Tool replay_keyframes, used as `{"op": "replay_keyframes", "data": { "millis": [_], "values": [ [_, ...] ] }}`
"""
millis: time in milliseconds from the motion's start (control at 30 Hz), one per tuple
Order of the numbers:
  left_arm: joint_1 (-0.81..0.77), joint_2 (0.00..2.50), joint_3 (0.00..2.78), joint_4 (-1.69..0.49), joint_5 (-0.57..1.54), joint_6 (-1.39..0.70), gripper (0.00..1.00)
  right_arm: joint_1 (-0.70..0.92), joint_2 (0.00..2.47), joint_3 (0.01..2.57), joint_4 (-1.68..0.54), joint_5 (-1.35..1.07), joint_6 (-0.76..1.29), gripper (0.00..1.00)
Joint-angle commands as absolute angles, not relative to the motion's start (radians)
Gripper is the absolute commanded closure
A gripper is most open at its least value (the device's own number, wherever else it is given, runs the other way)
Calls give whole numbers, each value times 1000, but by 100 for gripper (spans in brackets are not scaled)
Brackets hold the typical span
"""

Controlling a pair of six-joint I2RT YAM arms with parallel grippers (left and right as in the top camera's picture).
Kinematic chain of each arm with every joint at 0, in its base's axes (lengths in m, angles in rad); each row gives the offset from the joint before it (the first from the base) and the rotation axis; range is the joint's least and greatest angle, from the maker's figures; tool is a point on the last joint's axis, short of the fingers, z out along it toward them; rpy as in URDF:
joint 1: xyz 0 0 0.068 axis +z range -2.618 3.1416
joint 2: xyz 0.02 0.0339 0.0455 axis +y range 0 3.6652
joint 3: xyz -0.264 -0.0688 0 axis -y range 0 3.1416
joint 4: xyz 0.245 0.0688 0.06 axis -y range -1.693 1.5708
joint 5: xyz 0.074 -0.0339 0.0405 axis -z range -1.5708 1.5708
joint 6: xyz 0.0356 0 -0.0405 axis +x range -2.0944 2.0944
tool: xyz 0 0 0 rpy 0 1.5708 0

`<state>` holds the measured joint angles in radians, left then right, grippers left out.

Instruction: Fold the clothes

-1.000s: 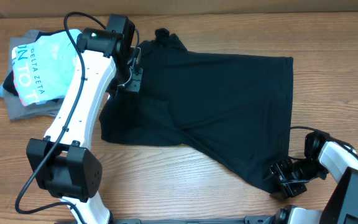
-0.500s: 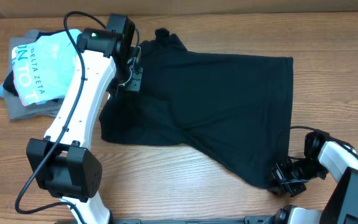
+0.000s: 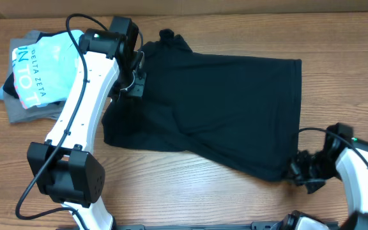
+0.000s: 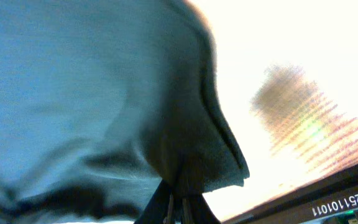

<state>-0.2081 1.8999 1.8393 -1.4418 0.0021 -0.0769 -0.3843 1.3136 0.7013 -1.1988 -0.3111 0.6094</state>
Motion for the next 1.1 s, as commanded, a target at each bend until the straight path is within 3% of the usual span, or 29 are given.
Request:
{"op": "replay_keyframes", "data": {
  "millis": [0,300,1067],
  "values": [
    [-208,1882,1862,-1475,-11,-113,96,-381,1232,823,-1238,-269,572,96],
    [-208,1881,1862,-1540,-11,-113,96,-381,1224,890,-1212,-219,548,96],
    [-208,1881,1860,-1393,-157,-112,96,-379,1426,889,-828,-484,517,96]
  ]
}}
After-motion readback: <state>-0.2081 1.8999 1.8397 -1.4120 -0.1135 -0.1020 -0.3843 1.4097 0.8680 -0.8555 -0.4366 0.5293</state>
